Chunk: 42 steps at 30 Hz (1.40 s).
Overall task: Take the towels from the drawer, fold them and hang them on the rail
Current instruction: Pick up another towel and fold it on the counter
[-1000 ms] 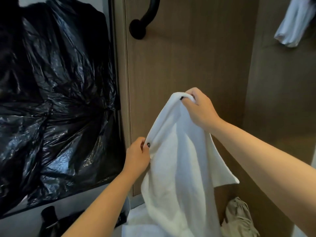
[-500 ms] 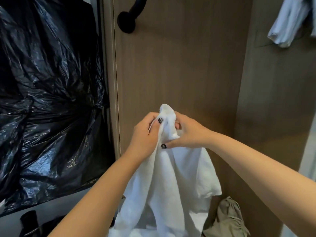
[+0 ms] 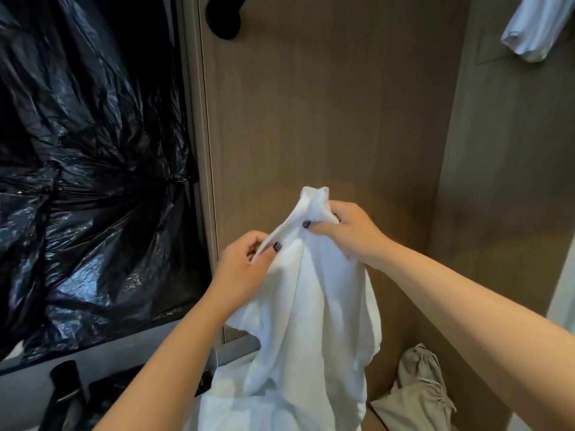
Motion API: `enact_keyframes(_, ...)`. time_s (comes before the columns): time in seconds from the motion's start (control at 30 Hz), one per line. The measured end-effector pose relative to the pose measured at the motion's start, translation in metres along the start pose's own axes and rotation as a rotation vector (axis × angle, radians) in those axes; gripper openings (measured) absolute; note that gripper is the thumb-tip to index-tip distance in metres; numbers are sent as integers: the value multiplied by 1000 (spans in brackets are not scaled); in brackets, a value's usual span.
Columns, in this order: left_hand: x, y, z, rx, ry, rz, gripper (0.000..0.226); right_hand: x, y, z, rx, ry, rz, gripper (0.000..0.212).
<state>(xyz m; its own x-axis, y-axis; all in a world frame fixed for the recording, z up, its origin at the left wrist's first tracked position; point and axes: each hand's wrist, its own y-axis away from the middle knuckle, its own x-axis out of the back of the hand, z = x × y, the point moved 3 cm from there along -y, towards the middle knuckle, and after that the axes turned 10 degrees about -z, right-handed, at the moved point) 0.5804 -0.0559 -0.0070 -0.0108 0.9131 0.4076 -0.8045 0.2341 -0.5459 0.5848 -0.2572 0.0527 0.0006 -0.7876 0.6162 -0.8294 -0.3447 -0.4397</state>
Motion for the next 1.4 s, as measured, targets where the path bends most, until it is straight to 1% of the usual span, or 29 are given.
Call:
enact_keyframes(0.07, 2, 6, -14, 77, -48, 3, 19, 12, -1, 6, -31, -18, 79, 22)
enact_keyframes(0.17, 6, 14, -27, 159, -75, 26, 22, 26, -3, 17, -75, -2, 178, 16)
enact_keyframes(0.23, 10, 19, -35, 208, 24, 113, 19, 35, -3, 24, -87, 38, 248, 16)
enact_keyframes(0.27, 13, 22, -38, 241, 136, 184, 15, 39, -2, 27, -94, 63, 264, 17)
enact_keyframes(0.33, 15, 27, -41, 322, 391, 320, 6, 43, -1, 33, -128, 139, 202, 21)
enact_keyframes(0.4, 17, 27, -42, 398, 534, 416, 16, 42, 1, 37, -184, 261, 68, 33)
enact_keyframes(0.43, 19, 25, -41, 415, 547, 456, 17, 41, 2, 39, -209, 323, 13, 40)
enact_keyframes(0.5, 24, 23, -36, 410, 539, 525, 15, 42, 7, 43, -234, 399, -49, 51)
enact_keyframes(0.6, 30, 22, -31, 362, 490, 592, 18, 47, 14, 54, -248, 405, -55, 57)
enact_keyframes(0.7, 34, 21, -29, 328, 387, 586, 27, 49, 18, 59, -227, 404, -26, 54)
enact_keyframes(0.77, 34, 21, -27, 314, 349, 563, 31, 49, 20, 59, -201, 345, -35, 48)
enact_keyframes(0.83, 30, 21, -25, 298, 350, 528, 35, 45, 22, 58, -213, 283, -85, 38)
enact_keyframes(0.9, 26, 21, -21, 291, 377, 479, 37, 36, 25, 58, -252, 211, -160, 21)
enact_keyframes(0.93, 24, 20, -18, 293, 392, 451, 37, 29, 27, 59, -273, 155, -191, 12)
enact_keyframes(0.97, 22, 19, -16, 294, 403, 421, 35, 22, 28, 62, -298, 100, -216, 7)
enact_keyframes(1.03, 18, 17, -12, 292, 412, 369, 32, 6, 30, 65, -337, 33, -238, 11)
enact_keyframes(1.07, 16, 16, -10, 291, 413, 351, 34, -2, 30, 65, -340, 25, -246, 12)
enact_keyframes(1.1, 15, 16, -10, 287, 413, 334, 34, -10, 30, 64, -326, 39, -251, 16)
enact_keyframes(1.17, 14, 17, -10, 275, 406, 307, 33, -24, 27, 60, -291, 107, -288, 36)
enact_keyframes(1.2, 14, 17, -10, 271, 395, 298, 32, -29, 26, 58, -287, 152, -310, 42)
enact_keyframes(1.23, 16, 18, -11, 266, 385, 296, 32, -32, 25, 57, -287, 198, -322, 43)
enact_keyframes(1.3, 21, 21, -14, 264, 390, 323, 32, -34, 20, 60, -273, 319, -318, 36)
enact_keyframes(1.37, 28, 24, -19, 279, 415, 374, 31, -31, 14, 62, -247, 435, -260, 34)
enact_keyframes(1.4, 31, 25, -21, 290, 425, 401, 31, -27, 13, 62, -241, 455, -219, 33)
